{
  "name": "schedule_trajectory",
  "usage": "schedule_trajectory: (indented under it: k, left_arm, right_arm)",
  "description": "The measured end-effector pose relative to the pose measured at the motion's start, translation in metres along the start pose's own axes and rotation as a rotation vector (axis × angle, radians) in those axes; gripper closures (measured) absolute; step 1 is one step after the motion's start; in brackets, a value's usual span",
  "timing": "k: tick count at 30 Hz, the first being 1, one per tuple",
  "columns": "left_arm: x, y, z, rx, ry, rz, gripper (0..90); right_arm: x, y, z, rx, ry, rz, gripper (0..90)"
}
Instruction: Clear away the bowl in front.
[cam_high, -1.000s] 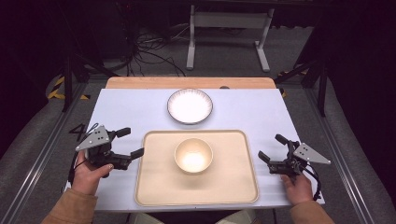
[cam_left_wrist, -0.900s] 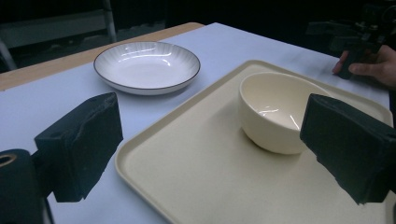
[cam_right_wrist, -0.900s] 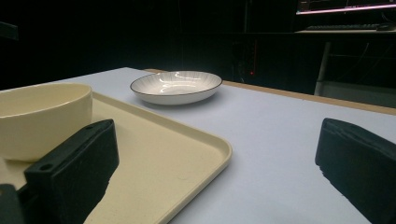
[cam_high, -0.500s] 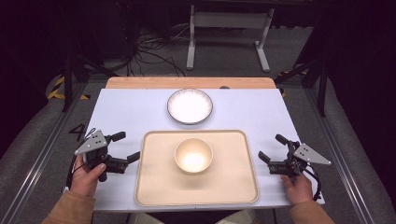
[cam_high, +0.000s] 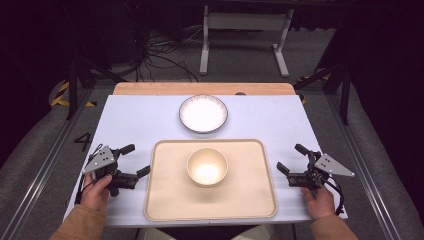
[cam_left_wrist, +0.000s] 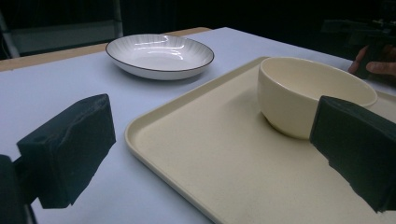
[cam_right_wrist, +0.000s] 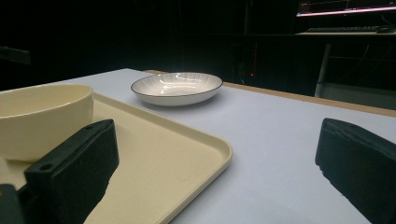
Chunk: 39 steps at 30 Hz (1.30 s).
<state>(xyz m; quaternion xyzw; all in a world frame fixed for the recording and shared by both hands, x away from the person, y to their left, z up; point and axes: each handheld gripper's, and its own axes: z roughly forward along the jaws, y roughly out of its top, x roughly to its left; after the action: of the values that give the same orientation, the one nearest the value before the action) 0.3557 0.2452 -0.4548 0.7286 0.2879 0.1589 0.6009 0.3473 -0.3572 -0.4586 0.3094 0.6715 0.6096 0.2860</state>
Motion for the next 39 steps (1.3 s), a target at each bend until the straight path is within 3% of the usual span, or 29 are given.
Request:
schedule_trajectory:
  k: [3, 18, 23, 29, 33, 39]
  left_arm:
    - [0.001, -0.004, 0.0, 0.001, -0.008, -0.018, 0.9]
    - [-0.001, -0.015, 0.001, -0.017, -0.005, -0.006, 0.5]
    - [-0.002, -0.016, 0.0, -0.022, 0.032, -0.015, 0.4]
    - [-0.006, -0.018, -0.001, -0.048, 0.076, 0.005, 0.2]
    - [-0.008, -0.018, -0.001, -0.049, 0.083, 0.041, 0.2]
    - [-0.008, -0.018, -0.002, -0.045, 0.08, 0.043, 0.2]
  right_arm:
    - [0.0, 0.0, 0.0, 0.0, 0.0, 0.001, 0.0]
    - [0.0, 0.0, 0.0, 0.0, 0.002, 0.001, 0.0]
    - [0.0, 0.0, 0.0, -0.001, 0.002, 0.002, 0.0]
    - [0.0, 0.0, 0.0, -0.002, 0.004, 0.003, 0.0]
    - [0.0, 0.0, 0.0, -0.002, 0.004, 0.003, 0.0]
    - [0.0, 0.0, 0.0, -0.001, 0.004, 0.002, 0.0]
